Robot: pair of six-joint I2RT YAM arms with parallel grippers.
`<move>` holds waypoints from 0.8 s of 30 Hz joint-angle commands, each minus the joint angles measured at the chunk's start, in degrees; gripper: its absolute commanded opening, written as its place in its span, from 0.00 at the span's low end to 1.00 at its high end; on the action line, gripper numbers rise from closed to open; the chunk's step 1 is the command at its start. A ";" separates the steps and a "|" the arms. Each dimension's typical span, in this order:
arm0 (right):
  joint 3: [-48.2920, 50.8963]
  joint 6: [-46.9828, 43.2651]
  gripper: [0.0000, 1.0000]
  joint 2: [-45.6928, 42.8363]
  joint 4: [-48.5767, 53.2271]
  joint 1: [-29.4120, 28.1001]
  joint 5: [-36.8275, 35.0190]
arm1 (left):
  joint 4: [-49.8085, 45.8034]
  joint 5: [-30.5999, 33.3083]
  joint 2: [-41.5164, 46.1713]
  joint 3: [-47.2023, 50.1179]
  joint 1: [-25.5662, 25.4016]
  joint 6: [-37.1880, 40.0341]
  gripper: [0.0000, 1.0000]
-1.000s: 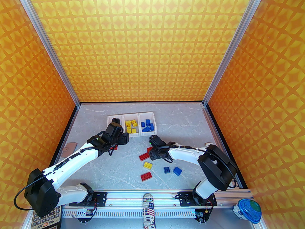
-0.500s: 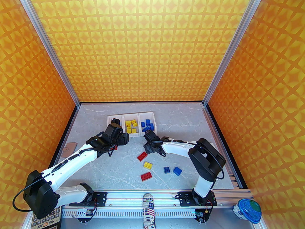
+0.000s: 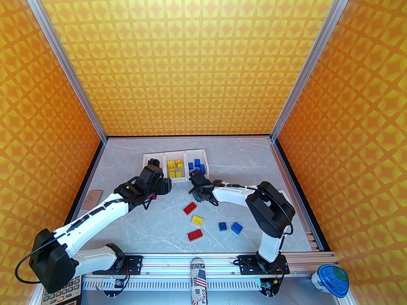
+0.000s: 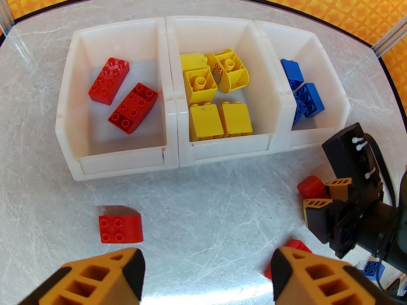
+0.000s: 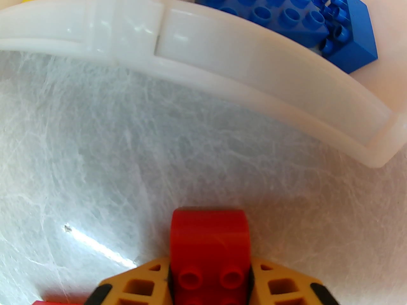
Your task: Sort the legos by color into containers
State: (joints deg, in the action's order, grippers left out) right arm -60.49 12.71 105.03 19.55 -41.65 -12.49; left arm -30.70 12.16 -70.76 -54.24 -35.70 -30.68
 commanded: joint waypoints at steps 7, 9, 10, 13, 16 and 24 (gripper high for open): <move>-0.42 -0.49 0.24 -7.69 2.16 -0.01 2.30 | -1.73 0.27 2.58 1.54 -1.03 -0.70 0.69; -1.10 -0.26 0.24 -9.06 1.96 -0.01 4.08 | -1.95 0.23 3.23 1.66 -1.11 -0.74 0.69; -1.42 -0.15 0.24 -9.66 1.61 -0.01 4.74 | -2.03 0.23 3.51 1.74 -1.24 -0.55 0.69; -3.10 0.02 0.24 -10.81 -0.71 -0.01 7.10 | -2.56 0.40 3.78 1.81 -1.23 -0.65 0.68; -6.75 -0.08 0.24 -9.91 -2.62 -0.01 10.34 | -2.55 0.50 4.36 1.79 -1.30 -1.30 0.68; -20.75 0.98 0.24 -1.50 -5.37 -0.01 16.04 | -5.68 2.73 6.78 2.44 -1.12 -2.19 0.68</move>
State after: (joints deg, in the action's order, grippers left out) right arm -77.56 12.80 100.25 16.32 -41.67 0.54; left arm -33.56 12.75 -64.71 -52.34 -36.45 -31.64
